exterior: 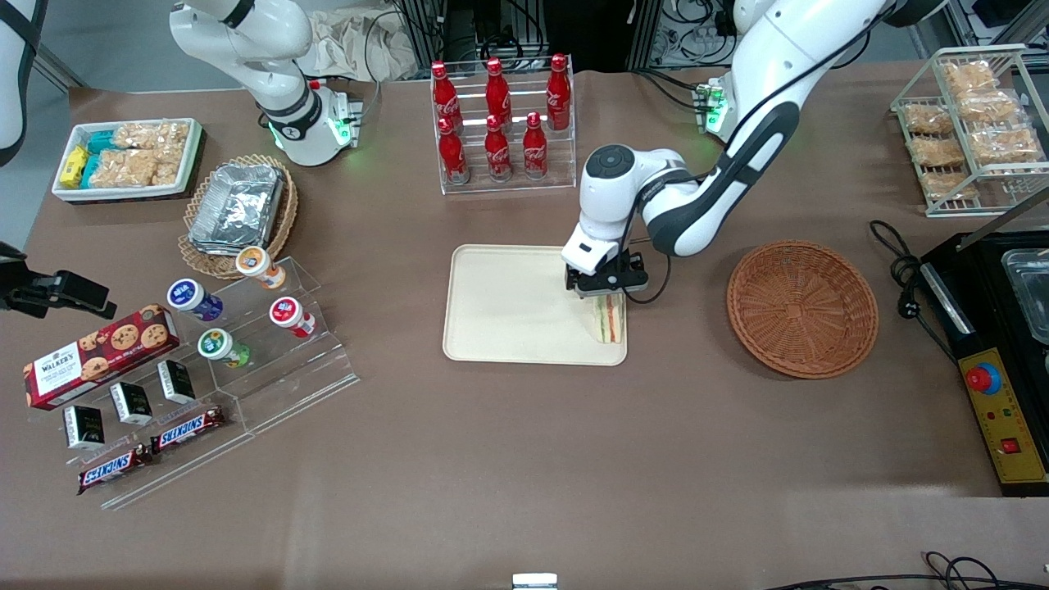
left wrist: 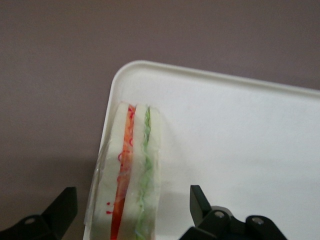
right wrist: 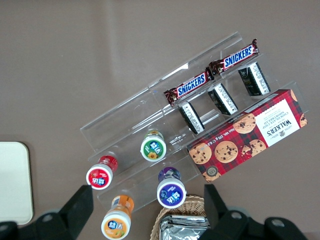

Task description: Place sandwich from basket to tray

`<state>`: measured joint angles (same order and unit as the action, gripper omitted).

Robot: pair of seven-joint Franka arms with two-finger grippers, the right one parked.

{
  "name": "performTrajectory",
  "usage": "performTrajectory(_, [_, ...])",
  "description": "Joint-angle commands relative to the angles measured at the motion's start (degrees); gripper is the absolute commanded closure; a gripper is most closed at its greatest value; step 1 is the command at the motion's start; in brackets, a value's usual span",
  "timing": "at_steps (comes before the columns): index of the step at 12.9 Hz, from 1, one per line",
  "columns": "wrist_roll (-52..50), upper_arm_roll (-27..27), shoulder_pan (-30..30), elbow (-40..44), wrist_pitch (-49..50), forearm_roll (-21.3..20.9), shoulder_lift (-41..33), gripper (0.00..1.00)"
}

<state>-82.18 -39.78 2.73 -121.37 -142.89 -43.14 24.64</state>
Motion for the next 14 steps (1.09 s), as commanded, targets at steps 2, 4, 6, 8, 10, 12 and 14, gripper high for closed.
performTrajectory(2, [9.3,-1.8,-1.2,5.2,11.3,15.8,-10.2,0.00])
performTrajectory(4, [19.7,-1.2,-1.4,13.6,22.9,27.7,-14.4,0.00])
performTrajectory(6, [28.5,-1.1,-5.9,23.5,36.4,34.3,-16.3,0.00])
performTrajectory(8, [34.3,-0.9,-9.0,33.0,48.5,35.5,-16.6,0.00])
performTrajectory(10, [39.3,-0.3,-11.9,37.6,54.7,35.7,-17.2,0.00])
performTrajectory(12, [50.7,9.8,-10.6,37.9,57.0,39.9,-21.0,0.00])
performTrajectory(14, [62.8,24.4,-3.9,37.2,59.2,44.2,-25.0,0.00])
